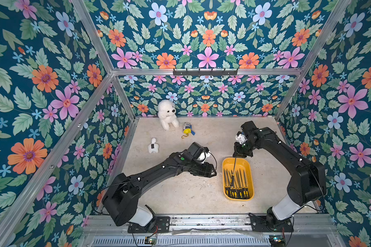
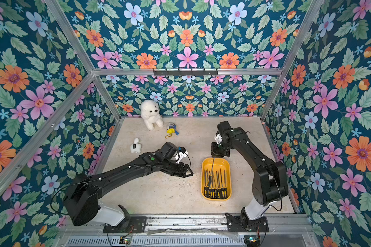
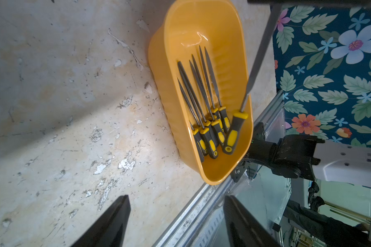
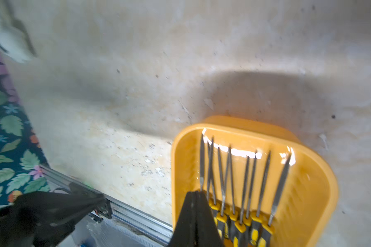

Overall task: Put the file tool into the storage box
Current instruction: Pick up the file tool from the center of the board, then place the file tool in the storage box.

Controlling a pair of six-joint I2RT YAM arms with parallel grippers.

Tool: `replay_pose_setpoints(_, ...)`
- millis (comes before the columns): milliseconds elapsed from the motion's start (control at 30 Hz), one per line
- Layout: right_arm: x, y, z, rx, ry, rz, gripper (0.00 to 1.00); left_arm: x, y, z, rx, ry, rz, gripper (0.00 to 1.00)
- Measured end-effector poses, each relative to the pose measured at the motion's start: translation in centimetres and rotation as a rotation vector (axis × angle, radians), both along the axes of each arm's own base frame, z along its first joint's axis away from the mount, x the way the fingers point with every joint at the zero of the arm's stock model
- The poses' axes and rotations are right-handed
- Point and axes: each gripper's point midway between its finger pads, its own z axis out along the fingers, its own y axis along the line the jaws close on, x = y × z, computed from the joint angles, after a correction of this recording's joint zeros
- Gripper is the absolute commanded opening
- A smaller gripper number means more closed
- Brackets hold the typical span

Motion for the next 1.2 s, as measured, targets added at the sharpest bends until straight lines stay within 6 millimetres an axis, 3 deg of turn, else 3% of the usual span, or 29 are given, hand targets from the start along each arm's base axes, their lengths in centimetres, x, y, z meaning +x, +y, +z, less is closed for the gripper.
replay_pose_setpoints(233, -1.9, -1.8, -3.7, -0.153, 0.119, 0.050, 0.00, -0.2, 0.3, -1.1, 0.017, 0.019, 0.008, 0.75)
replay_pose_setpoints(533, -2.9, -0.2, -6.3, -0.224, 0.165, 0.140, 0.00, -0.4, 1.1, -2.0, 0.044, 0.021, 0.032, 0.75)
replay_pose_setpoints(933, -3.3, 0.2, -8.5, -0.256, 0.197, 0.162, 0.00, -0.4, 1.6, -2.8, 0.059, 0.027, 0.058, 0.75)
replay_pose_setpoints(1200, -3.4, 0.2, -9.6, -0.259, 0.203, 0.157, 0.18, -0.4, 1.8, -3.1, 0.068, 0.028, 0.063, 0.77)
